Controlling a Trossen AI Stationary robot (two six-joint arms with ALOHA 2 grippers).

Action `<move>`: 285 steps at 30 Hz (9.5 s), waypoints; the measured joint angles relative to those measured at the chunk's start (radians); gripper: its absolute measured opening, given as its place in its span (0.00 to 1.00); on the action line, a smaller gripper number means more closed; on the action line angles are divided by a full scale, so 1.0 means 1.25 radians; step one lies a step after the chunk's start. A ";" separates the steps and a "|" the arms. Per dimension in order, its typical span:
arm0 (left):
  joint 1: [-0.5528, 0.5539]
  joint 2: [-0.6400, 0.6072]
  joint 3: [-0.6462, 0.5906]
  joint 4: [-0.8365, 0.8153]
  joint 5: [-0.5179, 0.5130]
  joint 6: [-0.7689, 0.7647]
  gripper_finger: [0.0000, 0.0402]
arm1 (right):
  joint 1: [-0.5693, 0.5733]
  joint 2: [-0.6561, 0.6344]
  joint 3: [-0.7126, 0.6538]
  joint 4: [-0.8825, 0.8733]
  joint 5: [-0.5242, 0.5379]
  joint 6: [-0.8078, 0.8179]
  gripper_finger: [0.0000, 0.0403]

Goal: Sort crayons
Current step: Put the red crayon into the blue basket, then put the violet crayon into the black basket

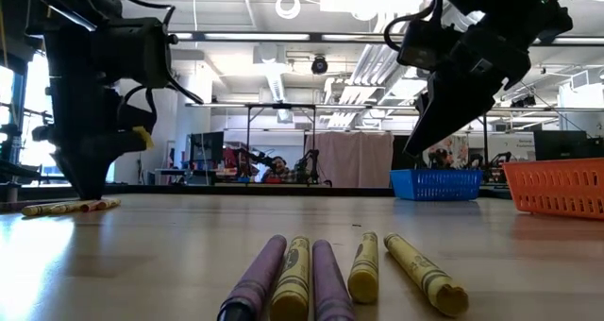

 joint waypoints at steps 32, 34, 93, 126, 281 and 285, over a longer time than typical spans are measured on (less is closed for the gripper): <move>0.144 -0.156 0.101 0.784 -0.126 0.617 0.00 | -0.043 0.000 0.000 0.377 0.266 0.038 0.25; 0.126 -0.156 0.101 0.861 -0.088 0.639 0.00 | -0.045 0.000 0.000 0.417 0.255 0.022 0.25; -0.027 -0.011 0.130 1.105 -0.025 0.732 0.06 | -0.074 0.179 0.215 0.488 0.117 -0.150 0.00; -0.027 -0.012 0.130 1.045 -0.172 0.780 0.07 | -0.300 -0.108 0.206 -0.307 0.305 -0.030 0.00; -0.316 -0.015 -0.005 -0.059 0.037 -0.327 0.19 | -0.438 0.039 0.301 -0.305 -0.293 -0.122 0.29; -0.316 -0.016 -0.005 -0.066 0.024 -0.330 0.06 | -0.438 0.039 0.301 -0.305 -0.293 -0.122 0.29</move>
